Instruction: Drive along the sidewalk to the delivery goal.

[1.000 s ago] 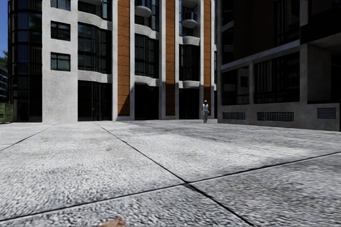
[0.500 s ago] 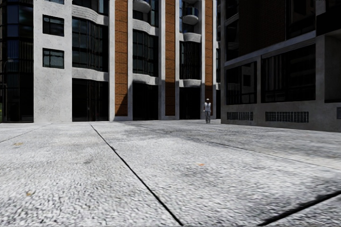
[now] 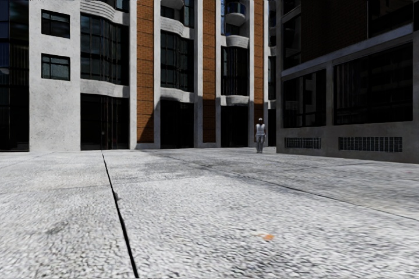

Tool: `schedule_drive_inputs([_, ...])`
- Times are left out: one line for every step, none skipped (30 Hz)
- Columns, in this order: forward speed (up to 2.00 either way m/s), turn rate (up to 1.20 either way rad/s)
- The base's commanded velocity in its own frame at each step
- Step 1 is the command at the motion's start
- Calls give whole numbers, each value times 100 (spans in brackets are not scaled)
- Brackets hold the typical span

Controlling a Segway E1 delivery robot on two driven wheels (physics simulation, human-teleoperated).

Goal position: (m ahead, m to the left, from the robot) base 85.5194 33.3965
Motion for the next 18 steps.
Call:
schedule_drive_inputs([200,0])
schedule_drive_inputs([200,0])
schedule_drive_inputs([200,0])
schedule_drive_inputs([200,0])
schedule_drive_inputs([200,0])
schedule_drive_inputs([200,0])
schedule_drive_inputs([200,0])
schedule_drive_inputs([200,0])
schedule_drive_inputs([200,0])
schedule_drive_inputs([200,0])
schedule_drive_inputs([200,3])
schedule_drive_inputs([200,13])
schedule_drive_inputs([200,20])
schedule_drive_inputs([200,20])
schedule_drive_inputs([200,24])
schedule_drive_inputs([200,26])
schedule_drive_inputs([200,26])
schedule_drive_inputs([200,26])
